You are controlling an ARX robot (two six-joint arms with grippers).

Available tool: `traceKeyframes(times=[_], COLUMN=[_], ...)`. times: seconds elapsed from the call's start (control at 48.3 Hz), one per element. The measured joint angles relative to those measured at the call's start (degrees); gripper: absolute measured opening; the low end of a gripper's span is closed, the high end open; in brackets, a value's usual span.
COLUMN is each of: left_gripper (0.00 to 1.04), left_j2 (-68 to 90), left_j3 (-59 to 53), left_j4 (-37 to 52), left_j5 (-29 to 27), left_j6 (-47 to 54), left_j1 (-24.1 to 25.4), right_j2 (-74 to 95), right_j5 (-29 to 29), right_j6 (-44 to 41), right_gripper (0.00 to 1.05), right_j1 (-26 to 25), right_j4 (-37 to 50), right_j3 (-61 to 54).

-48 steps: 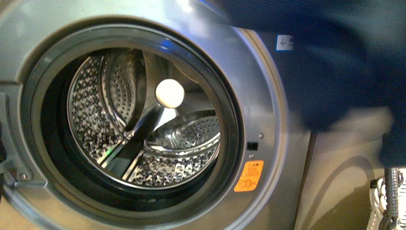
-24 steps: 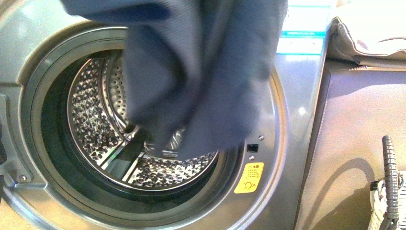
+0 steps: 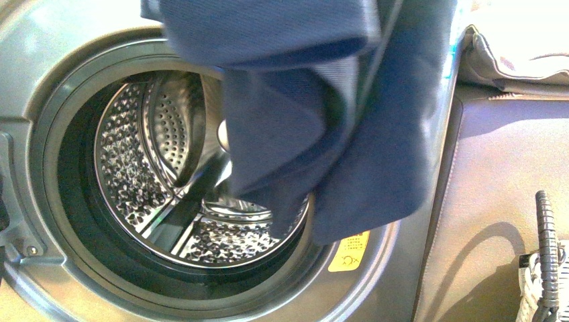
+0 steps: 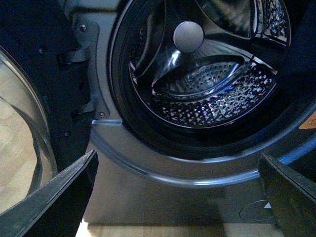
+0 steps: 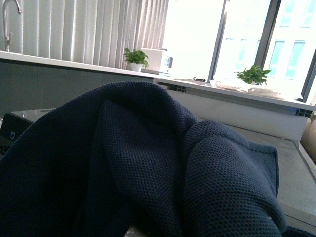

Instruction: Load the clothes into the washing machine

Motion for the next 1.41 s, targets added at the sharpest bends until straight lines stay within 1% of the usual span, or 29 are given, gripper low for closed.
traceKeyframes(times=[0.269,0.29,0.31,0.331,0.373,0.435,0.538,0.642,0.766,0.931,1.014,1.056,1.138,1.221,1.283,1.408], left_gripper=[0.98,0.98,0.98,0.98,0.98,0.98,0.98,0.98,0.98,0.98,0.98,0.98,0.98,0.98,0.98,0.98], left_j2=[0.0,0.1,0.9,1.9,6.2,11.9,21.2,25.7,28.7,32.5,33.7,34.7,37.1,41.3,45.0,50.6], left_j3=[0.0,0.0,0.0,0.0,0.3,1.6,6.1,9.9,14.0,22.1,25.2,27.1,30.3,33.9,36.6,40.7], left_j4=[0.0,0.2,1.9,3.8,9.9,15.9,24.6,27.3,27.6,27.4,28.1,29.0,30.4,31.1,31.5,32.3], left_j5=[0.0,1.2,5.8,9.1,17.2,21.4,24.0,24.6,24.6,26.0,28.3,30.1,30.6,30.8,30.7,30.5], left_j6=[0.0,-0.3,-2.1,-3.7,-6.4,-8.2,-8.8,-7.7,-6.4,-3.5,-2.5,-1.3,-0.2,-0.3,-0.9,-2.2], left_j1=[0.0,0.4,1.9,3.1,6.2,8.3,8.9,7.4,5.5,1.1,-1.6,-4.4,-9.3,-12.2,-13.0,-13.2], right_j2=[0.0,0.0,0.0,0.0,0.0,0.0,0.0,0.0,0.0,0.0,0.0,0.0,0.0,0.0,0.0,0.0], right_j5=[0.0,0.0,0.0,0.0,0.0,-0.2,-0.1,-0.1,-0.1,-0.1,-0.1,-0.1,-0.1,-0.1,-0.1,-0.1], right_j6=[0.1,0.1,0.1,0.1,0.1,0.1,0.1,0.1,0.1,0.1,0.1,0.1,0.1,0.1,0.1,0.1], right_gripper=[0.06,0.06,0.06,0.06,0.06,0.06,0.06,0.06,0.06,0.06,0.06,0.06,0.06,0.06,0.06,0.06], right_j1=[0.0,0.0,0.0,0.0,0.0,0.0,0.0,0.0,0.0,0.0,0.0,0.0,0.0,0.0,0.0,0.0], right_j4=[0.0,0.0,0.0,0.0,0.0,0.0,0.0,0.0,0.0,0.0,0.0,0.0,0.0,0.0,0.0,0.0], right_j3=[0.0,0.0,0.0,0.0,0.0,0.0,0.0,0.0,0.0,0.0,0.0,0.0,0.0,0.0,0.0,0.0])
